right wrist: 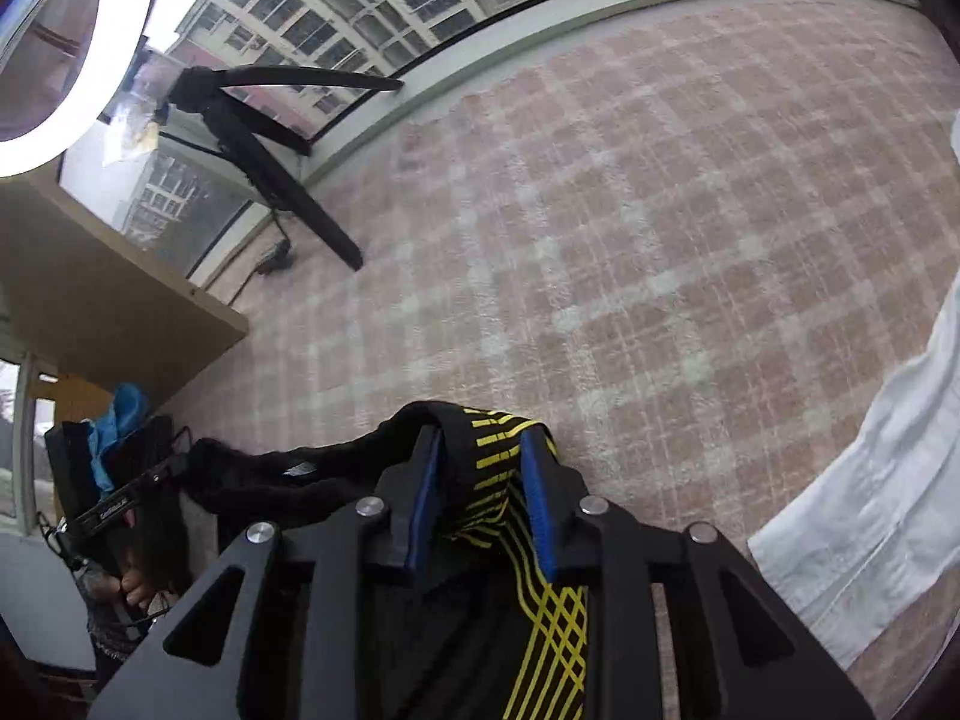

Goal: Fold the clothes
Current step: 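Lower the black garment onto the bedspread with both grippers, laying it flat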

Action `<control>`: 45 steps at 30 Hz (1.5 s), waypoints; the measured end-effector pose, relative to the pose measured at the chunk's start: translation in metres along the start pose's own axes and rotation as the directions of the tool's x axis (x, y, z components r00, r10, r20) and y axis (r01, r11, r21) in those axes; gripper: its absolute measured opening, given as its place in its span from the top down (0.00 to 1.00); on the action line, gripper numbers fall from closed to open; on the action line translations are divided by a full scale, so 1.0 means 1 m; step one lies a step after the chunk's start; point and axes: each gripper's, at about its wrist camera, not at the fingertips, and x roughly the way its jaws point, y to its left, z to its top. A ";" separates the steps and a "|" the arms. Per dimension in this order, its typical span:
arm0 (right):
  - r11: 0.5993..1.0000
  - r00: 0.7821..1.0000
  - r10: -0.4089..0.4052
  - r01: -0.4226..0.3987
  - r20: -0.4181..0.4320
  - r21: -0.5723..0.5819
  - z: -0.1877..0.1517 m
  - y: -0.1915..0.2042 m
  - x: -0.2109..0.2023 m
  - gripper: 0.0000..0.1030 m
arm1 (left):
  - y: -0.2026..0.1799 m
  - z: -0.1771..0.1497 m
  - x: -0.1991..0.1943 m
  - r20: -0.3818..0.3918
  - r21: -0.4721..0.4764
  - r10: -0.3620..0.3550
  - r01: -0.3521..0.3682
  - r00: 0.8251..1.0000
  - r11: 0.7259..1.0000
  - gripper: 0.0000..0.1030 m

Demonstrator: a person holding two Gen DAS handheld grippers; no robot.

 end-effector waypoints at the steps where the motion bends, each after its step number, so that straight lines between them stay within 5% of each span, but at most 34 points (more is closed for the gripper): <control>1: 0.999 0.999 0.036 -0.036 -0.005 -0.002 0.001 0.001 -0.004 0.71 | 0.001 0.002 -0.003 0.013 0.004 -0.001 0.001 1.000 1.000 0.64; 3: 0.997 0.997 0.074 -0.074 -0.004 -0.017 0.000 0.002 -0.011 0.66 | 0.001 0.001 -0.008 0.032 0.012 -0.002 0.001 0.999 1.000 0.62; 8: 0.990 0.998 -0.045 0.051 0.046 -0.129 -0.011 0.004 -0.015 0.66 | -0.011 -0.037 -0.001 0.015 0.101 0.022 -0.024 1.000 0.995 0.59; 13: 0.988 0.996 -0.073 0.079 0.050 -0.134 -0.013 -0.012 0.000 0.66 | -0.024 -0.060 0.021 0.017 0.128 0.081 -0.083 0.997 0.988 0.57; 15: 0.989 0.997 -0.065 0.070 0.043 -0.127 -0.008 -0.015 0.006 0.66 | -0.024 -0.055 0.029 0.021 0.106 0.088 -0.090 0.996 0.990 0.61; 16: 0.989 0.997 -0.058 0.063 0.042 -0.130 -0.007 -0.015 0.008 0.66 | -0.024 -0.052 0.034 0.026 0.108 0.098 -0.100 0.995 0.989 0.73; 17: 0.989 0.998 -0.050 0.056 0.042 -0.137 -0.006 -0.014 0.009 0.66 | -0.025 -0.049 0.038 0.025 0.113 0.110 -0.112 0.994 0.987 1.00; 26: 0.979 0.999 0.016 -0.008 0.035 -0.202 0.006 -0.002 0.017 0.54 | 0.018 -0.023 0.016 0.060 0.051 0.120 -0.124 0.991 0.991 0.99; 33: 0.933 0.999 -0.047 0.047 0.008 -0.358 0.003 0.038 0.053 0.54 | 0.048 -0.006 0.036 0.032 0.010 0.223 -0.224 0.974 0.975 0.99; 34: 0.924 0.998 -0.063 0.064 0.015 -0.378 0.002 0.044 0.057 0.55 | 0.049 -0.006 0.038 0.031 0.018 0.236 -0.236 0.971 0.972 0.99; 36: 0.920 0.998 -0.057 0.060 0.020 -0.387 0.004 0.051 0.063 0.78 | 0.052 -0.003 0.040 0.031 0.016 0.253 -0.253 0.967 0.967 0.99; 39: 0.929 0.993 -0.081 0.105 0.082 -0.355 0.011 0.055 0.062 0.94 | 0.057 0.002 0.037 0.048 0.005 0.257 -0.257 0.965 0.966 0.99; 45: 0.984 0.957 -0.070 0.112 0.281 -0.139 0.026 0.037 0.027 0.98 | 0.063 -0.006 0.020 0.125 -0.038 0.250 -0.247 0.960 0.968 0.99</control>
